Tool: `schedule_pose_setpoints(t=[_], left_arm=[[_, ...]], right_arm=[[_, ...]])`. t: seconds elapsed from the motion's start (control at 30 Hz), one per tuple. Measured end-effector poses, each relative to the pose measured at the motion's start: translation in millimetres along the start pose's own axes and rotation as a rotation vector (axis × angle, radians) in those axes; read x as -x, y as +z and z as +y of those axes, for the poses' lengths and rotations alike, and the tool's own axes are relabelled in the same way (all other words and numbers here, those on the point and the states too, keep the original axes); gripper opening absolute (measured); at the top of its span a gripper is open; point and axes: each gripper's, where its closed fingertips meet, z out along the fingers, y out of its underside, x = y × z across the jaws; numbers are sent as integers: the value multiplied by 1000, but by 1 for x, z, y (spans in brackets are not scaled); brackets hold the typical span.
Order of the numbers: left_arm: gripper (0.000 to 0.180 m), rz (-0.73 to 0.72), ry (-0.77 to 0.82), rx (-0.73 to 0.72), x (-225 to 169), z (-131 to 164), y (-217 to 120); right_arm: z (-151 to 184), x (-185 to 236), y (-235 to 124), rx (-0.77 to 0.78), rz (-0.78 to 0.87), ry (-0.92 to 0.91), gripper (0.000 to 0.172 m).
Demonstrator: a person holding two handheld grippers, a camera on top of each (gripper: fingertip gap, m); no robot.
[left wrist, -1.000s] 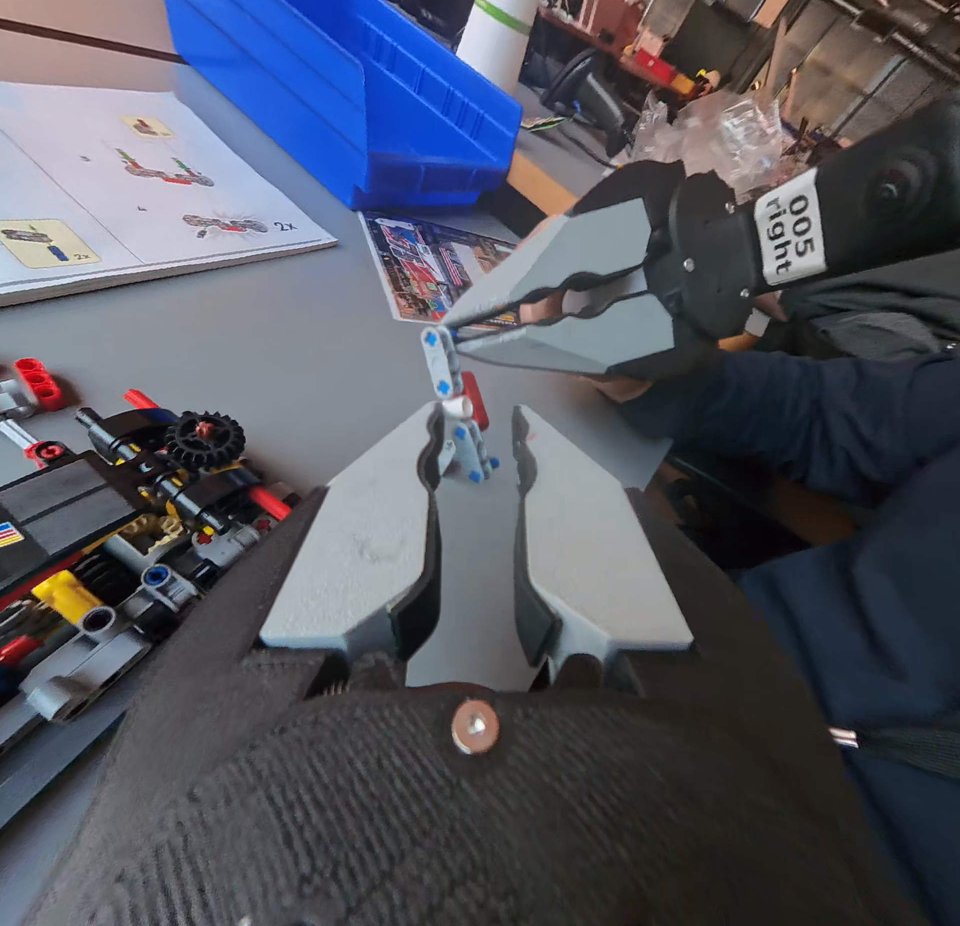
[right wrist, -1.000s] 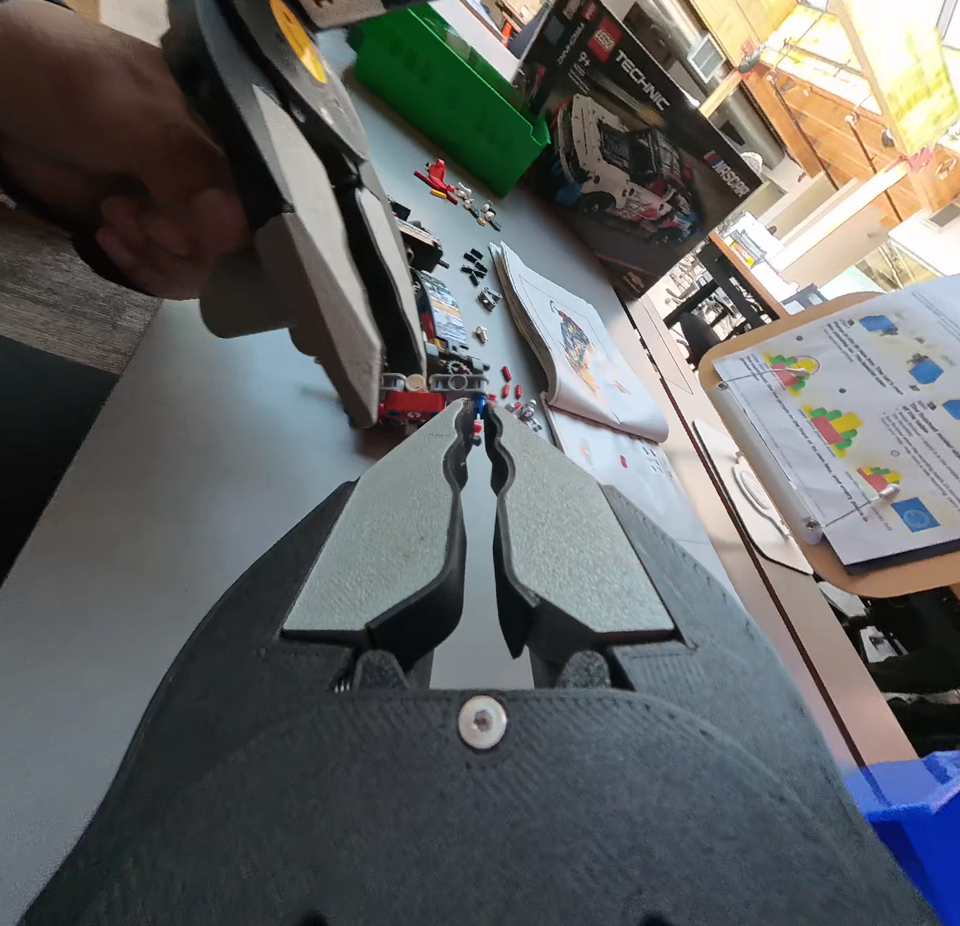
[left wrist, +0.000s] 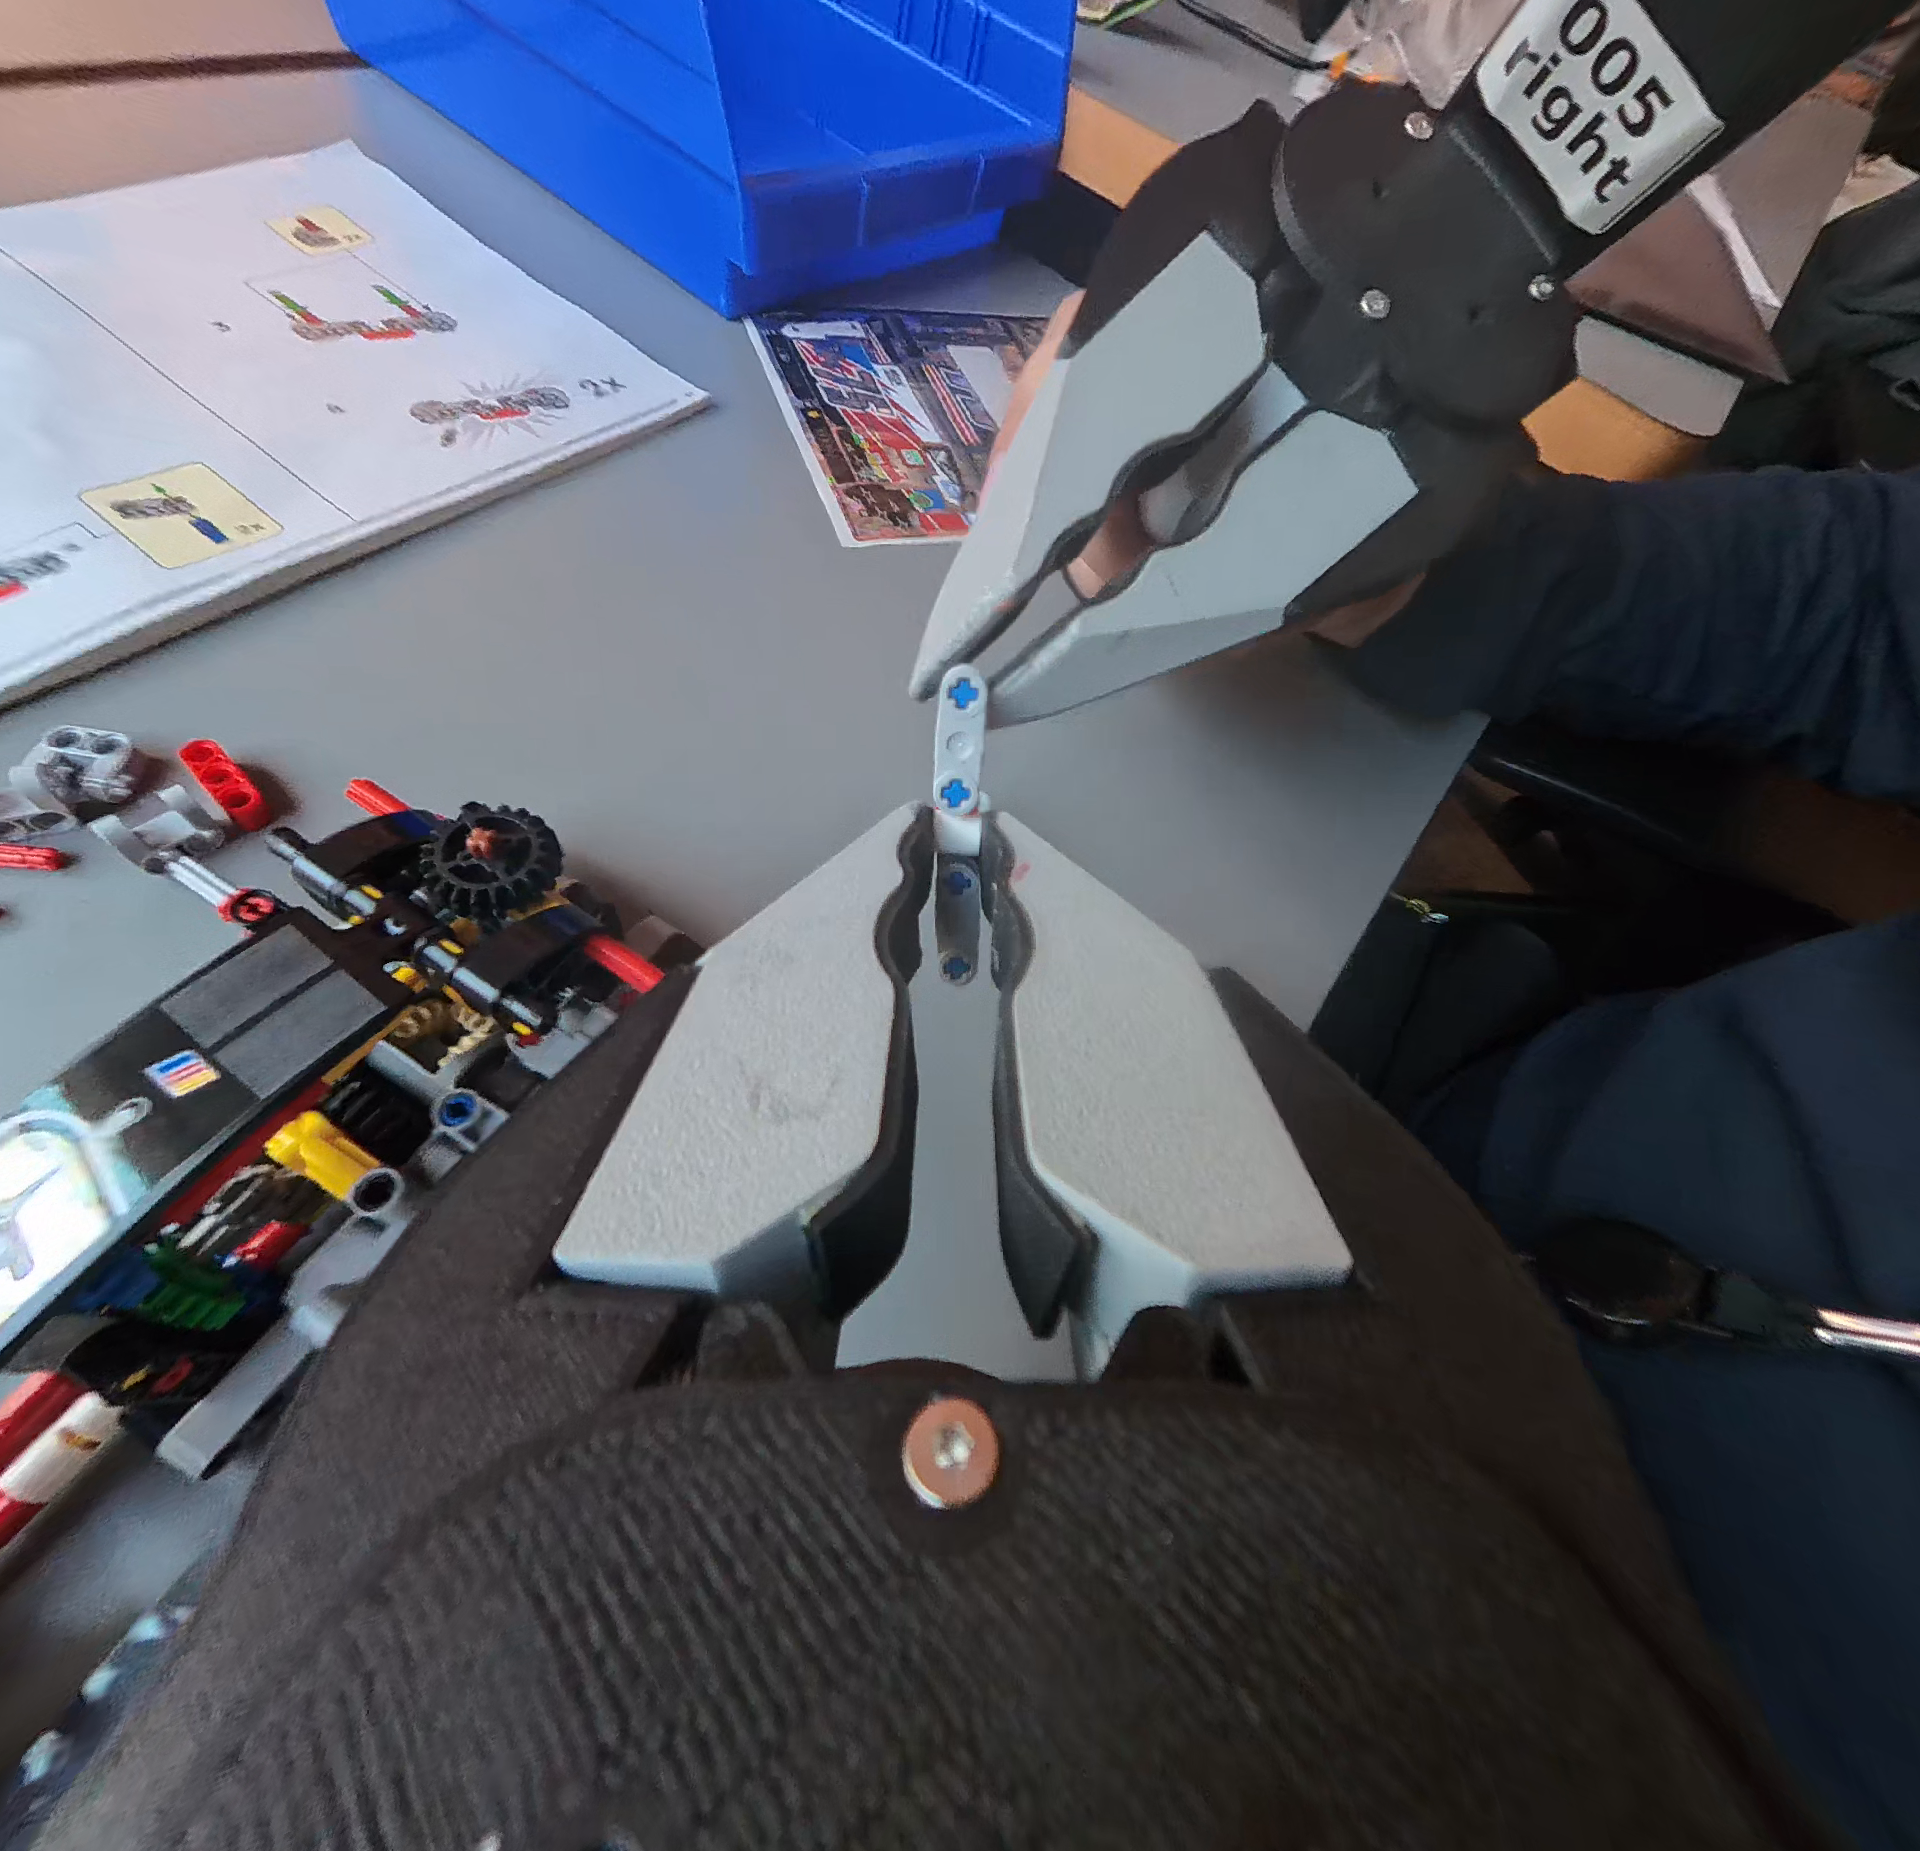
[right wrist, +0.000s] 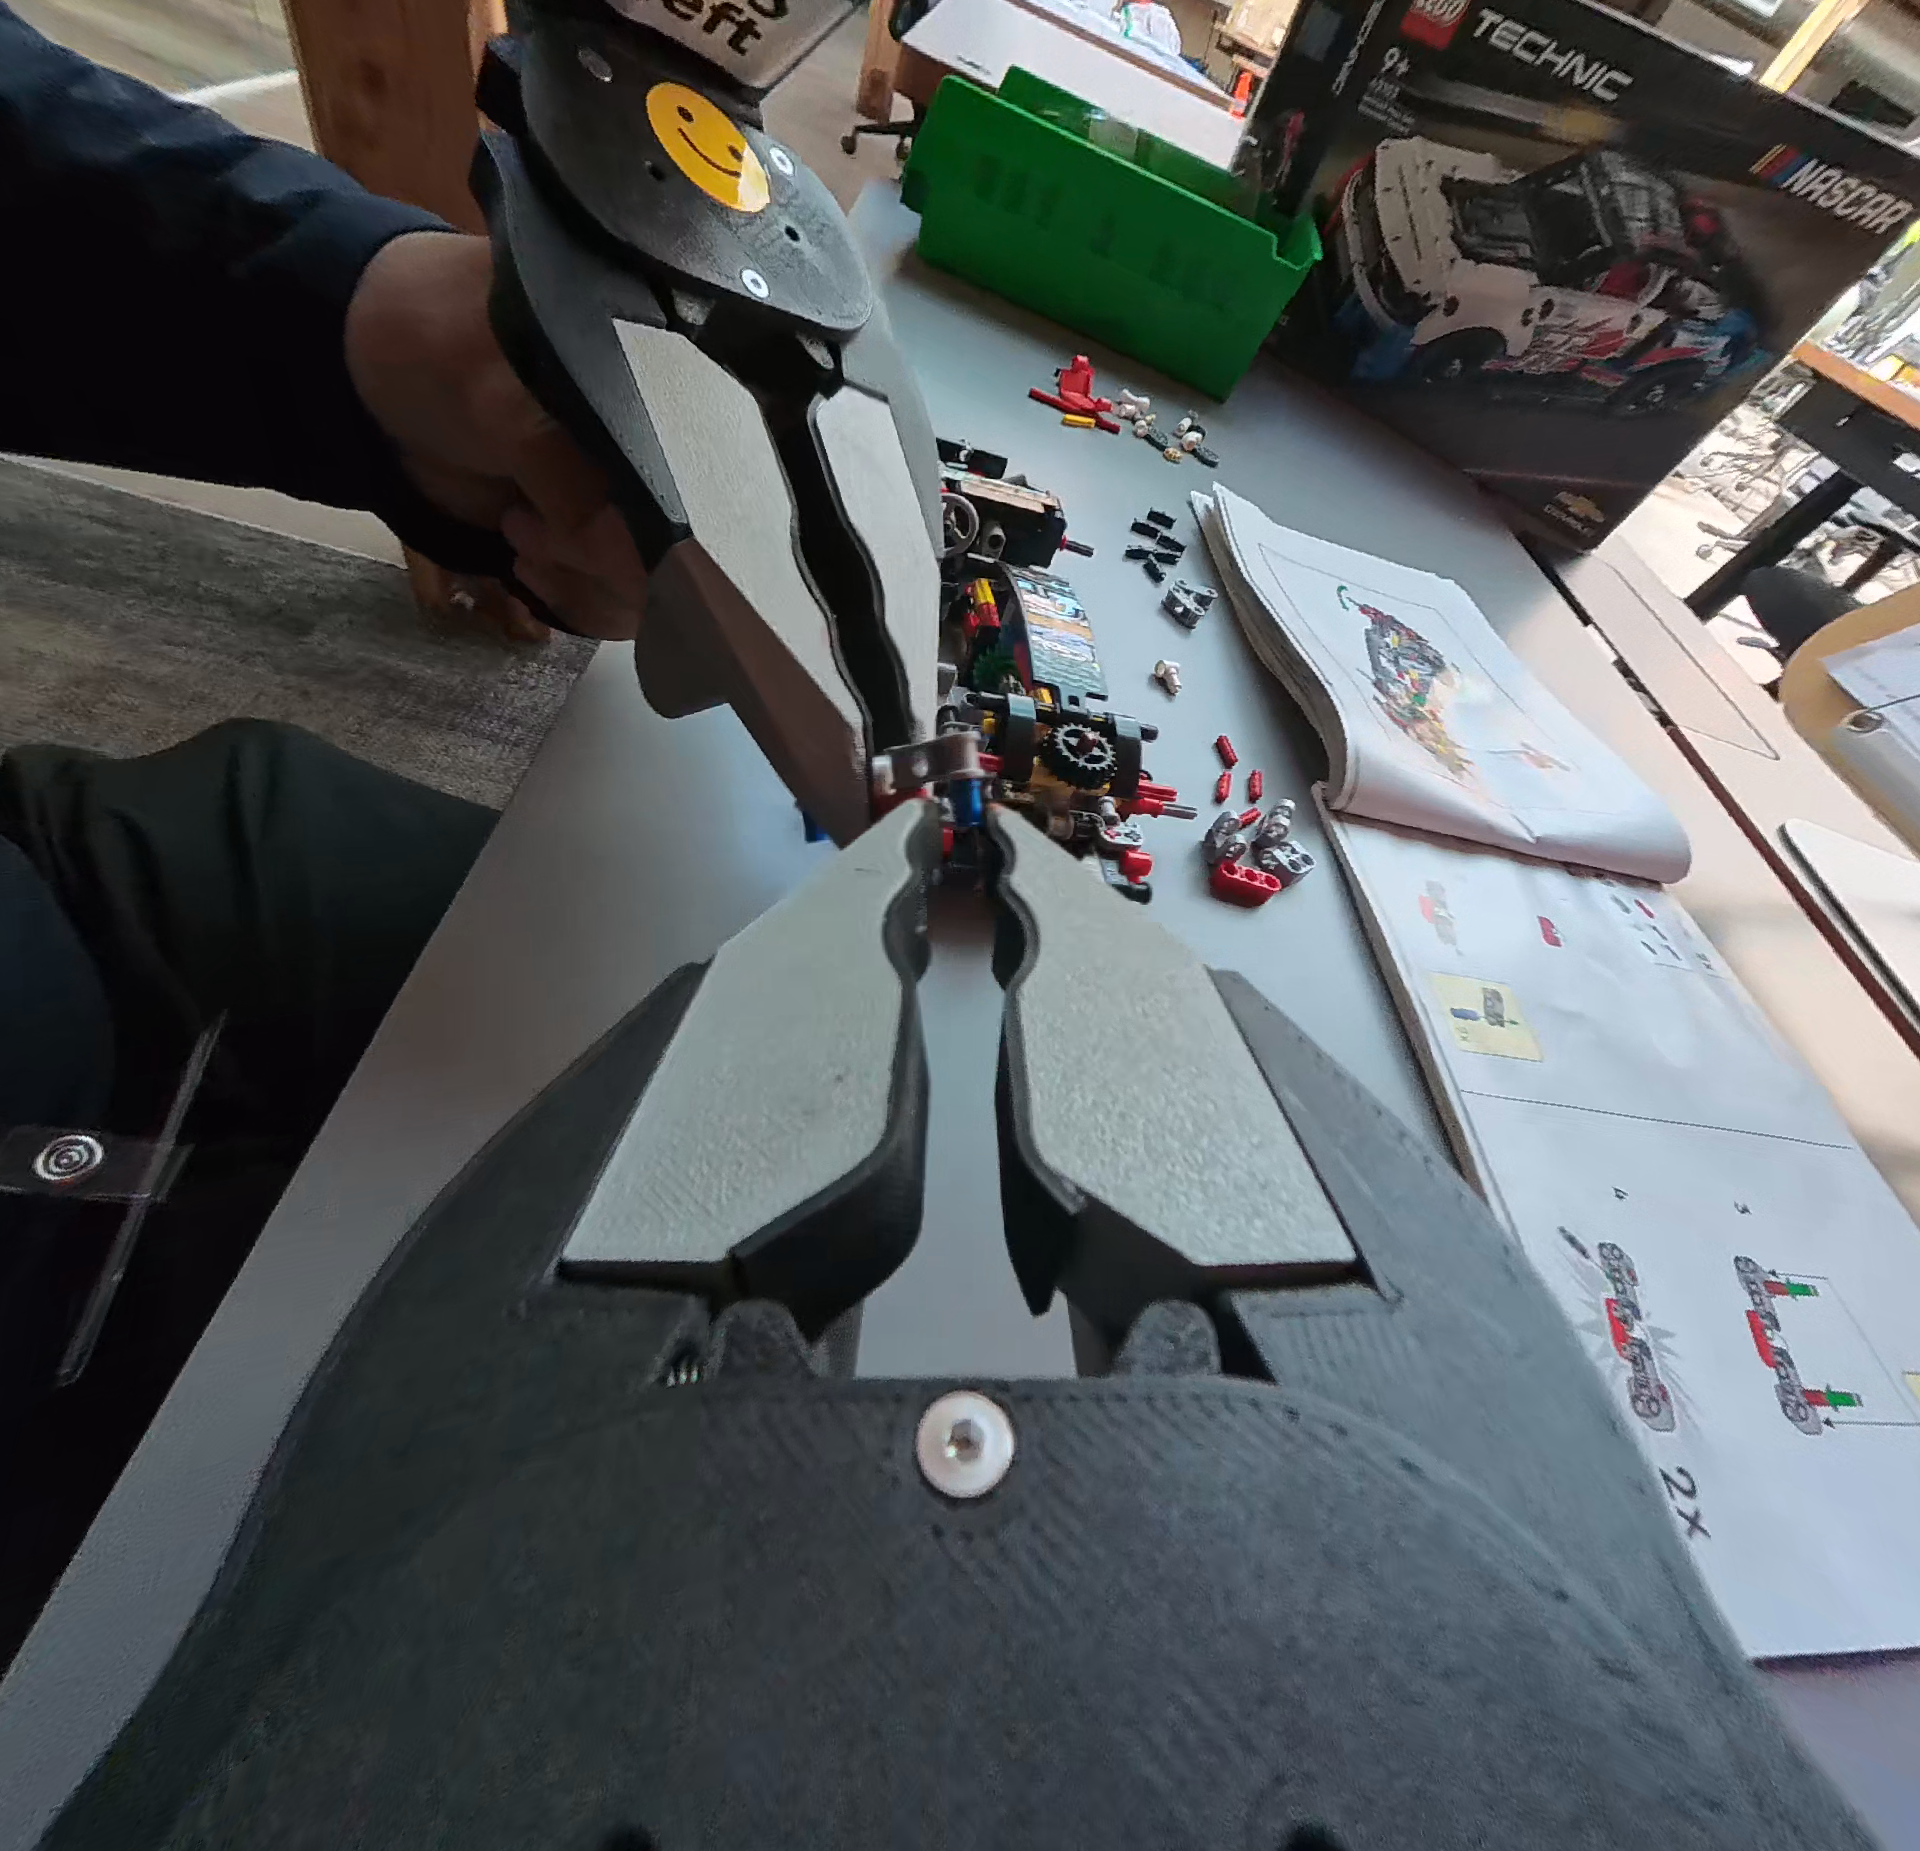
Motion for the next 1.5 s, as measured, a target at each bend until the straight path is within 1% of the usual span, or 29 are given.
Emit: schedule_pose_setpoints(t=[0.03,0.1,0.13,0.2,0.27,0.33,0.43,0.47,0.57,0.63,0.67,0.7,0.73,0.77,0.8,0.87,0.9,0.97,1.03,1.1,1.23,1.3,1.43,1.5], left_arm=[[5,21,-19,10,-2,1,1],[16,55,-56,-13,-5,-2,1],[14,73,-71,-38,-7,-5,1],[5,74,-85,-74,-6,-9,0],[5,66,-62,-88,-6,-10,-1],[5,-50,63,-92,-2,-11,0],[4,-283,334,-12,6,-8,2],[3,-326,374,0,8,-8,3],[3,-382,405,2,13,-5,3],[4,-473,522,21,16,-5,3],[3,-417,580,-77,-5,-18,3],[3,-408,589,-111,-17,-26,1],[4,-439,632,-90,-18,-29,2],[5,-480,657,-18,-8,-22,6],[5,-488,618,27,4,-12,9],[4,-365,445,-13,5,-5,11],[4,-346,391,-48,6,-9,7],[4,-343,368,-87,10,-16,1],[4,-285,345,-120,3,-20,1],[4,-232,308,-120,-1,-16,3],[5,-178,174,-139,4,-16,3],[4,-137,91,-147,4,-16,3],[5,-89,-69,-129,6,-11,9],[5,-65,-123,-141,5,-12,11]], right_arm=[[-1,1,-1,-4,-7,-6,1],[2,5,-1,14,-32,7,1],[3,6,0,23,-37,9,1],[2,7,2,29,-31,-7,0],[1,7,1,36,-18,-17,1],[3,5,1,64,0,-8,0],[11,2,3,132,36,-46,0],[13,2,4,147,39,-42,0],[19,0,8,169,24,36,0],[27,-3,11,196,22,100,0],[42,-10,11,265,52,104,0],[57,-14,12,328,60,108,0],[60,-10,13,313,12,157,0],[54,-4,14,272,-47,211,0],[51,-5,14,251,-54,244,0],[45,-16,12,205,-10,273,0],[41,-20,10,184,0,271,0],[36,-20,5,143,-10,264,0],[26,-15,1,86,-53,236,0],[16,-11,-4,44,-69,158,8],[12,-3,-7,53,-55,28,3],[14,-4,-5,75,-18,-22,4],[9,-6,-4,81,41,-72,5],[9,-7,-4,87,52,-84,2]])
